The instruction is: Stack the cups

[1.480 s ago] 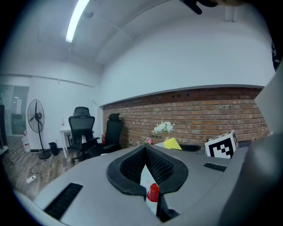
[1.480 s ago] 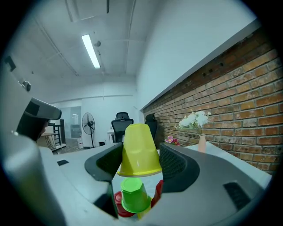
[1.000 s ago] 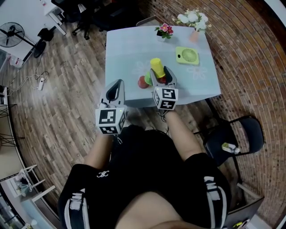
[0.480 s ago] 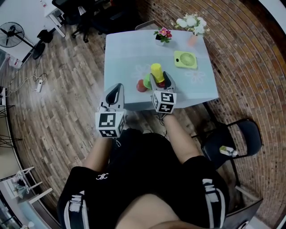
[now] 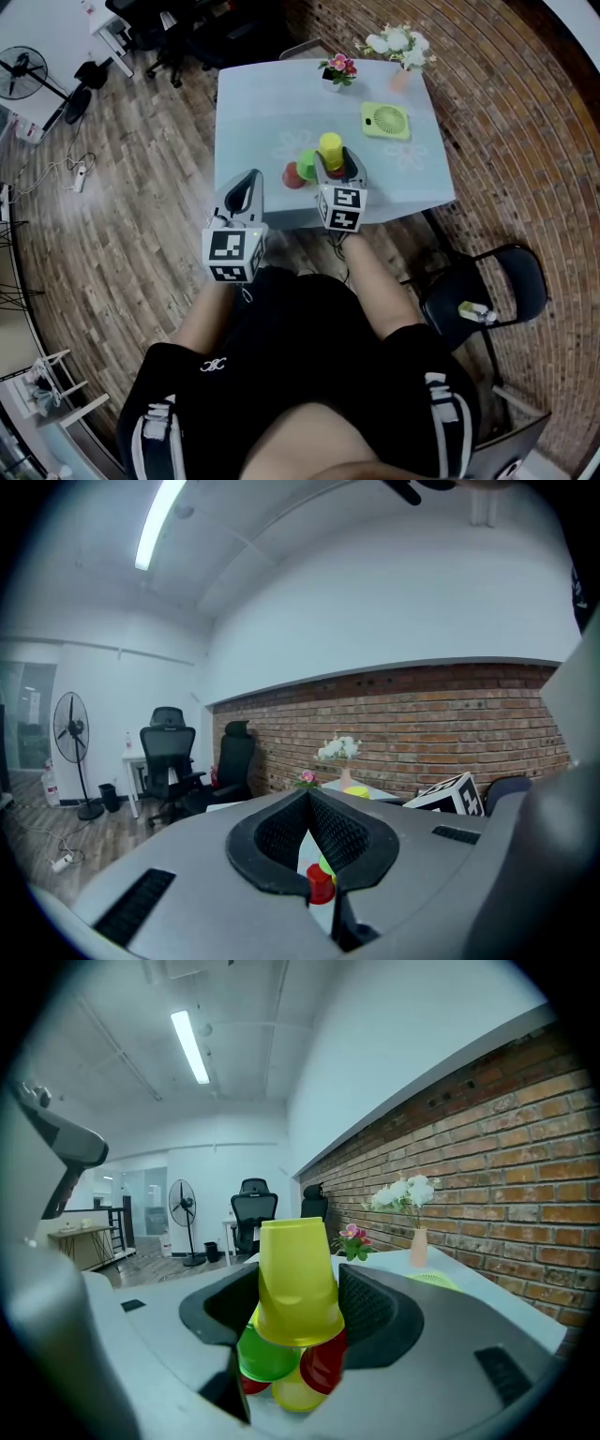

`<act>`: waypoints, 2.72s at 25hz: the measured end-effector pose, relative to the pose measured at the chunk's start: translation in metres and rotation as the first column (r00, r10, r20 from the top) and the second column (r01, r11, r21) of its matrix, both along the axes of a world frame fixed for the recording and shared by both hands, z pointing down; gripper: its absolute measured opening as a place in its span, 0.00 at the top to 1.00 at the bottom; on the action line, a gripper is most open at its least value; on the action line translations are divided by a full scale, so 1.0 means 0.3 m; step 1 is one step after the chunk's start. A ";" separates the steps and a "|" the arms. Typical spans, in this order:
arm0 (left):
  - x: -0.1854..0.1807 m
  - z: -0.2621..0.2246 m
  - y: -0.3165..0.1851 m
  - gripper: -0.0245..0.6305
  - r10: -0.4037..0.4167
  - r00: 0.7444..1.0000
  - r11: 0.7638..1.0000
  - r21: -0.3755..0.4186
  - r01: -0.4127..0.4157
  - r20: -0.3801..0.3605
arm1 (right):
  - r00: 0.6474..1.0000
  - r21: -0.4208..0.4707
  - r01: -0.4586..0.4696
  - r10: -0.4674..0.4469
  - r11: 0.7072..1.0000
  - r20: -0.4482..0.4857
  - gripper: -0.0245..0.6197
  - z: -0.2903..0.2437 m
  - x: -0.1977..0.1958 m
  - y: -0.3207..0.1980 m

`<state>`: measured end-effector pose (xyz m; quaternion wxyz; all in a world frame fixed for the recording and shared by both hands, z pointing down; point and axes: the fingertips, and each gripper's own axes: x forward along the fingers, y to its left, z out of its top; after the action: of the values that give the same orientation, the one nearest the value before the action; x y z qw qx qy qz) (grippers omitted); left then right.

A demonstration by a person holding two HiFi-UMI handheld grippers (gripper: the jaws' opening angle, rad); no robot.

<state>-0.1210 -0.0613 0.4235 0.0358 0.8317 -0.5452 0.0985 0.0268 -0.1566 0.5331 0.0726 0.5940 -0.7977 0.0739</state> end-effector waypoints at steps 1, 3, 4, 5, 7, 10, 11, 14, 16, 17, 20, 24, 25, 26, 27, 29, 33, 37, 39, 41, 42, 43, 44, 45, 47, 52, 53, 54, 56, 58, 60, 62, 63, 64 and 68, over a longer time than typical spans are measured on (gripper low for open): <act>0.005 0.000 0.000 0.96 0.002 1.000 1.000 0.002 -0.002 0.002 | 1.000 -0.001 0.001 -0.001 1.000 -0.001 0.55 0.000 0.000 -0.002; 0.009 -0.005 0.001 0.96 0.004 1.000 1.000 0.006 -0.004 0.005 | 1.000 -0.003 0.001 -0.001 1.000 -0.004 0.55 -0.001 -0.001 -0.006; 0.010 -0.008 0.002 0.96 0.004 1.000 1.000 0.007 -0.004 0.005 | 1.000 -0.006 0.002 -0.002 1.000 -0.003 0.55 -0.004 -0.004 -0.007; 0.009 -0.010 0.003 0.96 0.004 1.000 1.000 0.008 -0.004 0.006 | 1.000 -0.009 0.004 -0.004 1.000 -0.001 0.55 -0.007 -0.008 -0.007; 0.009 -0.011 0.004 0.96 0.003 1.000 1.000 0.009 -0.003 0.006 | 1.000 -0.013 0.007 -0.007 1.000 0.001 0.55 -0.008 -0.014 -0.008; 0.011 -0.008 0.007 0.96 0.001 1.000 1.000 0.009 -0.001 0.006 | 1.000 -0.012 0.019 -0.019 1.000 -0.009 0.55 -0.003 -0.020 -0.006; 0.012 -0.007 0.006 0.96 0.000 1.000 1.000 0.009 0.000 0.006 | 1.000 -0.006 0.025 -0.025 1.000 -0.012 0.55 -0.004 -0.022 -0.005; 0.015 -0.005 0.002 0.96 0.001 1.000 1.000 0.008 -0.001 0.006 | 0.999 0.011 0.027 -0.027 1.000 -0.022 0.55 -0.011 -0.020 -0.005; 0.017 -0.006 0.000 0.96 0.004 1.000 1.000 0.008 -0.005 0.003 | 0.999 0.017 0.023 -0.022 1.000 -0.026 0.55 -0.016 -0.018 -0.003; 0.019 -0.006 0.001 0.96 0.007 1.000 1.000 0.009 -0.007 0.002 | 0.999 0.018 0.022 -0.022 1.000 -0.026 0.55 -0.018 -0.017 -0.001; 0.029 -0.006 0.001 0.96 0.013 1.000 1.000 0.008 -0.013 0.000 | 0.999 0.028 0.026 -0.025 0.999 -0.033 0.55 -0.026 -0.014 0.009; 0.054 -0.010 -0.006 0.96 0.024 1.000 1.000 0.013 -0.024 -0.004 | 0.998 0.072 0.037 -0.032 0.997 -0.062 0.54 -0.058 -0.003 0.025; 0.060 -0.011 -0.009 0.96 0.026 1.000 1.000 0.014 -0.026 -0.006 | 0.997 0.085 0.042 -0.037 0.995 -0.062 0.54 -0.079 -0.003 0.032; 0.066 -0.011 -0.012 0.96 0.028 1.000 1.000 0.014 -0.028 -0.007 | 0.997 0.100 0.049 -0.043 0.994 -0.060 0.54 -0.103 -0.003 0.040; 0.071 -0.011 -0.015 0.96 0.029 1.000 0.999 0.015 -0.029 -0.009 | 0.997 0.115 0.057 -0.051 0.992 -0.056 0.54 -0.130 -0.004 0.050; 0.080 -0.009 -0.020 0.96 0.030 0.999 0.999 0.018 -0.030 -0.014 | 0.997 0.155 0.077 -0.071 0.985 -0.040 0.54 -0.189 -0.006 0.076; 0.101 -0.014 -0.028 0.96 0.034 0.999 0.999 0.025 -0.033 -0.026 | 0.995 0.247 0.090 -0.095 0.965 0.010 0.54 -0.322 0.025 0.139; 0.113 -0.029 -0.031 0.96 0.037 0.999 0.999 0.038 -0.036 -0.037 | 0.997 0.282 0.050 -0.064 0.958 0.040 0.57 -0.412 0.098 0.188; 0.117 -0.033 -0.029 0.96 0.037 0.998 0.998 0.045 -0.035 -0.043 | 0.999 0.285 0.000 -0.012 0.959 0.040 0.71 -0.431 0.149 0.212; 0.120 -0.034 -0.028 0.96 0.038 0.998 0.998 0.050 -0.035 -0.047 | 0.998 0.290 -0.053 0.045 0.956 0.034 0.94 -0.436 0.201 0.234; 0.122 -0.033 -0.028 0.96 0.038 0.998 0.998 0.050 -0.035 -0.049 | 0.998 0.288 -0.065 0.058 0.955 0.034 0.96 -0.430 0.219 0.241; 0.124 -0.032 -0.028 0.96 0.038 0.998 0.998 0.051 -0.036 -0.049 | 0.998 0.281 -0.067 0.059 0.957 0.036 0.96 -0.419 0.232 0.244; 0.126 -0.031 -0.029 0.96 0.039 0.998 0.998 0.051 -0.037 -0.049 | 0.998 0.271 -0.065 0.057 0.960 0.038 0.96 -0.407 0.241 0.247; 0.129 -0.031 -0.028 0.96 0.041 0.998 0.998 0.051 -0.038 -0.049 | 0.998 0.264 -0.062 0.054 0.963 0.037 0.96 -0.396 0.247 0.251; 0.135 -0.033 -0.024 0.96 0.046 0.998 0.998 0.053 -0.043 -0.049 | 0.998 0.261 -0.054 0.051 0.964 0.021 0.96 -0.389 0.247 0.263; 0.138 -0.039 -0.017 0.96 0.050 0.998 0.997 0.058 -0.047 -0.050 | 0.999 0.265 -0.044 0.049 0.963 -0.014 0.96 -0.387 0.226 0.278; 0.137 -0.040 -0.014 0.96 0.049 0.998 0.997 0.058 -0.046 -0.050 | 0.999 0.263 -0.044 0.049 0.964 -0.013 0.96 -0.386 0.224 0.281; 0.135 -0.040 -0.011 0.96 0.049 0.998 0.997 0.060 -0.046 -0.050 | 0.999 0.261 -0.044 0.049 0.964 -0.012 0.96 -0.384 0.222 0.284; 0.128 -0.040 -0.006 0.96 0.049 0.998 0.997 0.060 -0.046 -0.050 | 0.999 0.259 -0.044 0.049 0.965 -0.010 0.96 -0.383 0.215 0.288; 0.121 -0.041 -0.004 0.96 0.047 0.998 0.997 0.060 -0.044 -0.050 | 0.999 0.257 -0.046 0.049 0.965 -0.008 0.96 -0.383 0.210 0.290; 0.117 -0.043 -0.003 0.96 0.046 0.998 0.997 0.061 -0.043 -0.050 | 0.999 0.256 -0.048 0.051 0.966 -0.005 0.96 -0.384 0.208 0.289; 0.116 -0.043 -0.002 0.96 0.045 0.998 0.997 0.062 -0.042 -0.049 | 0.999 0.255 -0.050 0.052 0.966 0.000 0.96 -0.384 0.208 0.288; 0.116 -0.043 -0.001 0.96 0.045 0.998 0.997 0.063 -0.042 -0.048 | 0.999 0.255 -0.051 0.052 0.966 0.003 0.96 -0.382 0.208 0.289; 0.117 -0.043 0.001 0.96 0.045 0.998 0.997 0.064 -0.042 -0.047 | 0.999 0.254 -0.052 0.052 0.966 0.006 0.96 -0.380 0.209 0.290; 0.120 -0.045 0.007 0.96 0.043 0.998 0.997 0.068 -0.039 -0.045 | 0.999 0.250 -0.051 0.050 0.967 0.009 0.96 -0.372 0.210 0.295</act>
<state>-0.0850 -0.0592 0.4101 0.0187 0.8456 -0.5300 0.0616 0.0897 -0.0682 0.4216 -0.0056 0.6185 -0.7854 -0.0247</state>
